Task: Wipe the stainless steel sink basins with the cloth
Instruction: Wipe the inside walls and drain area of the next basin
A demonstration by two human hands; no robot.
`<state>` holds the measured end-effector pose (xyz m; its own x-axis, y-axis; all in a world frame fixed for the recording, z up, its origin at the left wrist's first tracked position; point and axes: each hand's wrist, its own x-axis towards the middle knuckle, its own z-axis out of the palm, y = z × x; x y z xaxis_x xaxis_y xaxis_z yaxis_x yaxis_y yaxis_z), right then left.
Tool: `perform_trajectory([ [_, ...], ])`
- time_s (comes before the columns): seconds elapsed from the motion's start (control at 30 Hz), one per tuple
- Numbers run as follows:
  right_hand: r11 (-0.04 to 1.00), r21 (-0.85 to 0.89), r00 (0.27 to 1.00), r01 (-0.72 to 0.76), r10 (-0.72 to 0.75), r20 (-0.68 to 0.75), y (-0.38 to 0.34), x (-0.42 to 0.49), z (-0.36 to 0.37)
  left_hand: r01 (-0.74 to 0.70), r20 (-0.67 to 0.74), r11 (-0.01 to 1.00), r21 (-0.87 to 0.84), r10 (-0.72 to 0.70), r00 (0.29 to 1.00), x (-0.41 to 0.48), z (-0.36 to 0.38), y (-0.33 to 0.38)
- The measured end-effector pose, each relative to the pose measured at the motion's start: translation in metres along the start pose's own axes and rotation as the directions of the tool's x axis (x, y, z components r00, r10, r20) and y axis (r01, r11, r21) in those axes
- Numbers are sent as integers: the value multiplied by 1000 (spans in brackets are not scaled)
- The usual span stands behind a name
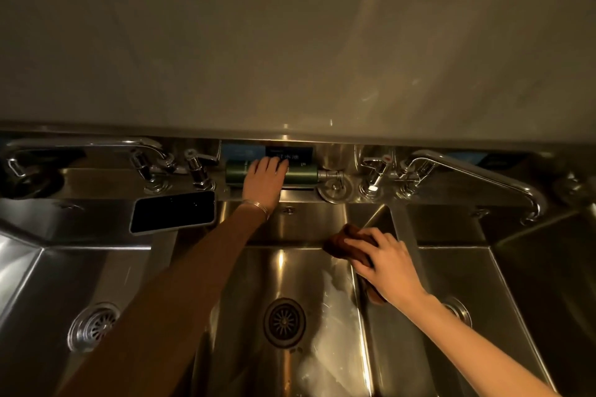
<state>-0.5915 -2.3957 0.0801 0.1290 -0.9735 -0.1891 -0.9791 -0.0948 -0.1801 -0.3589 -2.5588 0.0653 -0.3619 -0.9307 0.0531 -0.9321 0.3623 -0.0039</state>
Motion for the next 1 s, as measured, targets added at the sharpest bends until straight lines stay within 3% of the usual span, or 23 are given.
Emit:
perform_trajectory([
  [0.3,1000,1,1000,10,-10,-4,-4,5,4,-72,33,997,9,72,997,10,-3,-11],
  [0.5,999,6,998,48,-48,-31,-5,11,-2,-67,-17,996,-64,66,998,0,-18,-17],
  [0.7,996,-3,995,89,-89,-47,-8,17,-2,64,-69,985,-162,-76,995,-26,-55,-18],
  [0.87,987,0,987,160,-160,-36,-23,34,0,189,-147,916,-354,-254,956,-91,-69,-18],
  [1.0,974,-14,972,227,-228,-51,-54,73,0,419,121,764,-490,-416,901,-148,-52,-28],
])
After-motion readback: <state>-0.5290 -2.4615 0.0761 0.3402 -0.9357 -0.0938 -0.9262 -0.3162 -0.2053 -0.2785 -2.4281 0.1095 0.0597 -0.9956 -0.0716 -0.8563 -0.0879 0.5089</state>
